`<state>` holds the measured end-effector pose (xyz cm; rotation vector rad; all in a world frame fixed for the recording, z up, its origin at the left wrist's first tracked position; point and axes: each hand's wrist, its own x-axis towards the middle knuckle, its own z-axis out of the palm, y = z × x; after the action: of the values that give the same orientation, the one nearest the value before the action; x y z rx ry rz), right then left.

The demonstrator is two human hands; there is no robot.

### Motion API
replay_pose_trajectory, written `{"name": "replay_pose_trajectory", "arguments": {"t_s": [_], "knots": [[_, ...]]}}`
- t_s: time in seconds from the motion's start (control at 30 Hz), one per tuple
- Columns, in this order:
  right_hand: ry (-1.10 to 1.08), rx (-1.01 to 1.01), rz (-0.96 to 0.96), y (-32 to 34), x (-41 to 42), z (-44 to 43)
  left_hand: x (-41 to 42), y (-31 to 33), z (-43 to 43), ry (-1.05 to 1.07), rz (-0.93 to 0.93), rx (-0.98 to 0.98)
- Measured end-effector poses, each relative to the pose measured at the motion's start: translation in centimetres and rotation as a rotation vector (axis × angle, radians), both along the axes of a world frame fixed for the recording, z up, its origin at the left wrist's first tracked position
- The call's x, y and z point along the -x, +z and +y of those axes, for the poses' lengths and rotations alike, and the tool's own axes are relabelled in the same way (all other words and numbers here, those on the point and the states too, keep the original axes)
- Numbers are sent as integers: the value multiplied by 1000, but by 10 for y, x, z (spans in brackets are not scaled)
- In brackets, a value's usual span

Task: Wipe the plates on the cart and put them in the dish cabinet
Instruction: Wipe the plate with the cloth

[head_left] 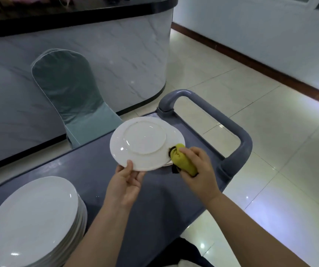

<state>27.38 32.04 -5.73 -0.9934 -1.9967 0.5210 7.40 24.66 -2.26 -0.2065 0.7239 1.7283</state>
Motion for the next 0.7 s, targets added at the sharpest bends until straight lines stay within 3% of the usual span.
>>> {"name": "replay_pose_trajectory", "arguments": {"t_s": [0.13, 0.2, 0.27, 0.37, 0.47, 0.57, 0.7], "knots": [[292, -225, -158, 0, 20, -22, -6, -1, 8, -7, 34, 33], [291, -243, -166, -9, 21, -20, -5, 0, 11, -17, 34, 46], [199, -159, -119, -18, 15, -13, -2, 3, 12, -20, 70, 30], [63, 70, -78, -24, -2, -4, 14, 8, 20, -18, 286, 36], [-38, 209, -45, -21, -23, 12, 33, 18, 36, -45, 642, 149], [-81, 287, -59, -12, -31, 25, 36, 22, 61, -104, 1267, 324], [-93, 302, -47, -2, -33, 37, 29, 13, 93, -192, 1830, 374]]}}
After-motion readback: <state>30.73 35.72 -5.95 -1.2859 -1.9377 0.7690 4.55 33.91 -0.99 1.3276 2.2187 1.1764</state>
